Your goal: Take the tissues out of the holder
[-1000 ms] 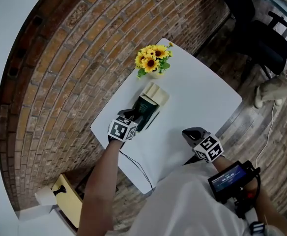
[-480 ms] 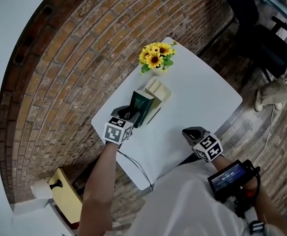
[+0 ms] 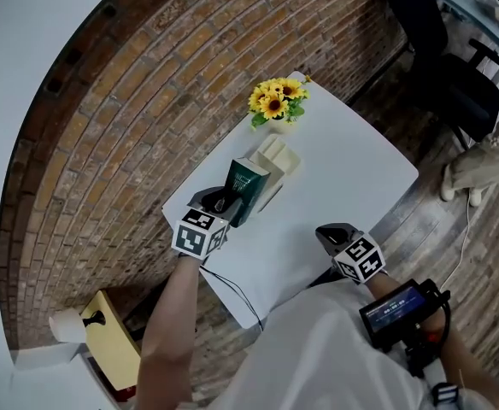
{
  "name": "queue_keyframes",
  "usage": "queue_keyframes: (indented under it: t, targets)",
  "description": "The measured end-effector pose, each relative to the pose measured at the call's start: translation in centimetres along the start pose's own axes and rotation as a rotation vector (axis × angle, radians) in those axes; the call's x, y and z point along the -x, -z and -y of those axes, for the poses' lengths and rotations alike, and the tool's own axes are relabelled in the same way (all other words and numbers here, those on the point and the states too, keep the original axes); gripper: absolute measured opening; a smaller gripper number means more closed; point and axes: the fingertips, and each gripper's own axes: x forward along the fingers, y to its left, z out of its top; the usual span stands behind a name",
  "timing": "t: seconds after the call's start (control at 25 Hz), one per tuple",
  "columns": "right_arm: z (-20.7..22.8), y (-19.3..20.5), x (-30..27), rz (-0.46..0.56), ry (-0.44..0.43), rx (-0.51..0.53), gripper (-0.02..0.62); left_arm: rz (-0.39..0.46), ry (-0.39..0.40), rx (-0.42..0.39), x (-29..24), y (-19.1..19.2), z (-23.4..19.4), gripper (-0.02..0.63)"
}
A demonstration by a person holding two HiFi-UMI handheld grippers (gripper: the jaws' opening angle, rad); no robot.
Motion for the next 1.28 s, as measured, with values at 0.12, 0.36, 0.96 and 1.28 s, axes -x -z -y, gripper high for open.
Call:
queue_keyframes:
  t: [0.12, 0.36, 0.96, 1.28]
  targets:
    - [0.0, 0.3, 0.2, 0.005, 0.011, -0.003, 0.005, -0.005, 0.028, -0.011, 0.1, 0.0, 1.2, 0.152]
    - [-0.3, 1.3, 1.4, 0.02, 0.054, -0.028, 0.005, -0.033, 0.095, -0.055, -0.8, 1.1, 4.3, 0.152]
    - [-0.2, 4.2, 4.9, 0.06, 0.191, -0.119, 0.005, -0.209, 0.229, -0.247, -7.6, 6.8, 11.3, 0.152]
    - [0.7, 5.4, 6.4, 0.069, 0.245, -0.166, 0.005, -0.281, 0.24, -0.312, -10.6, 7.2, 12.3, 0.152]
